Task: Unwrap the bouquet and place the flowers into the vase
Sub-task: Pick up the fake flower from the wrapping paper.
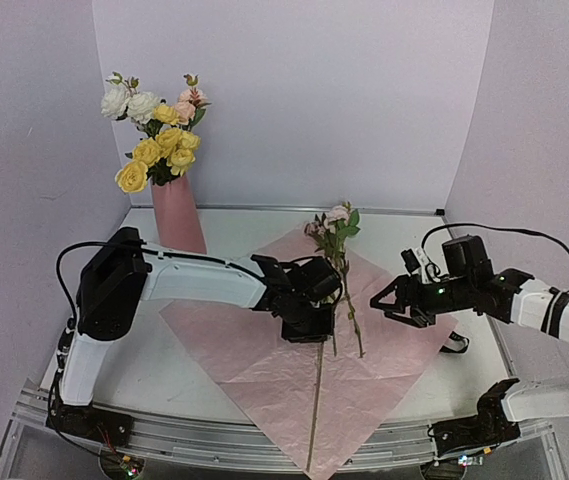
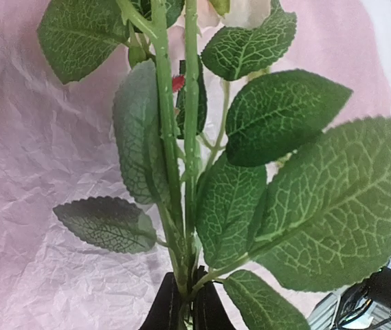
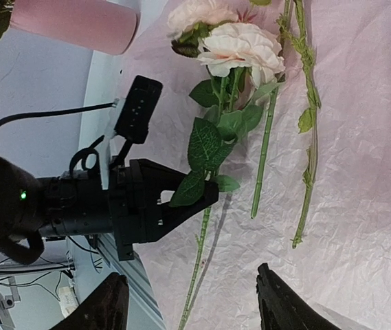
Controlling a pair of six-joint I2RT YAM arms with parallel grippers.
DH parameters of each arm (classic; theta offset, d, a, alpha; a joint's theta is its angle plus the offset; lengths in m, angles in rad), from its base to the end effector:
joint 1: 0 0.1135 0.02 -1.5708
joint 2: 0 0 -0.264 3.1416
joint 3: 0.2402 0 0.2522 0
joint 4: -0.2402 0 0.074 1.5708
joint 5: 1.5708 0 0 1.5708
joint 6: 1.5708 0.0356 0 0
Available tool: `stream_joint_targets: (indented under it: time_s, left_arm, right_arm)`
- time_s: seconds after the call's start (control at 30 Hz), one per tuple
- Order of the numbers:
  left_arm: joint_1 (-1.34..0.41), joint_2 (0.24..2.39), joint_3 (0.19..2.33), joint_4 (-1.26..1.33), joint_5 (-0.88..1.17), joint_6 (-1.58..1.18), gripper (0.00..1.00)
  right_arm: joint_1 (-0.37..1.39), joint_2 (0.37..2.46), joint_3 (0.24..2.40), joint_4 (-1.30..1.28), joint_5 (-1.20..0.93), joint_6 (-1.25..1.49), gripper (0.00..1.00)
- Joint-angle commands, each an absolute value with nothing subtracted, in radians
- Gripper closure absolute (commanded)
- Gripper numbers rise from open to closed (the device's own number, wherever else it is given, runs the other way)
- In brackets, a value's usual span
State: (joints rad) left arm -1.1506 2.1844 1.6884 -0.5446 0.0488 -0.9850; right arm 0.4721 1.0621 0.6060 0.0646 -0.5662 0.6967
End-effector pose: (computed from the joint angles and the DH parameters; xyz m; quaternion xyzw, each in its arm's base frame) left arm 0.1907 -0.4311 0.1710 0.0862 0.9609 -0.2408 0.1056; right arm 0.1997 0.1234 0.2503 -0.0649 0.8104 0.4882 0.3172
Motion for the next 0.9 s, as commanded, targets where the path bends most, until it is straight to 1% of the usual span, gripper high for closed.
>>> stream_joint_targets:
  time_s: [0.0,0.23,0.37,0.5,0.63,0.87]
  left_arm:
    - [-1.151,2.043,1.747,-0.601,-0.070,-0.882,1.00]
    - [-1.152,1.866,1.767,-0.606,-0.182,-0.740,1.00]
    - [-1.152,1.766,1.785,-0.605,-0.263,-0.689,1.00]
    - [-1.152,1.677,1.833,-0.601,-0.333,-0.609,1.00]
    - [-1.152,1.541,1.852,-0.565,-0.419,-0.539,1.00]
    - [-1.148,1.332,1.896,-0.555,-0.632,-0.400,1.00]
  right_arm:
    - [0.474,1.143,0.713,0.057,-0.553,0.638,0.35]
    - [0.474,1.259,0.841,0.057,-0.423,0.626,0.36]
    - [0.474,1.302,0.905,0.057,-0.391,0.621,0.37]
    - [0.474,1.332,0.957,0.057,-0.379,0.600,0.37]
    - [0.474,1.368,0.997,0.055,-0.394,0.588,0.37]
    - [0.474,1.423,1.040,0.058,-0.419,0.589,0.37]
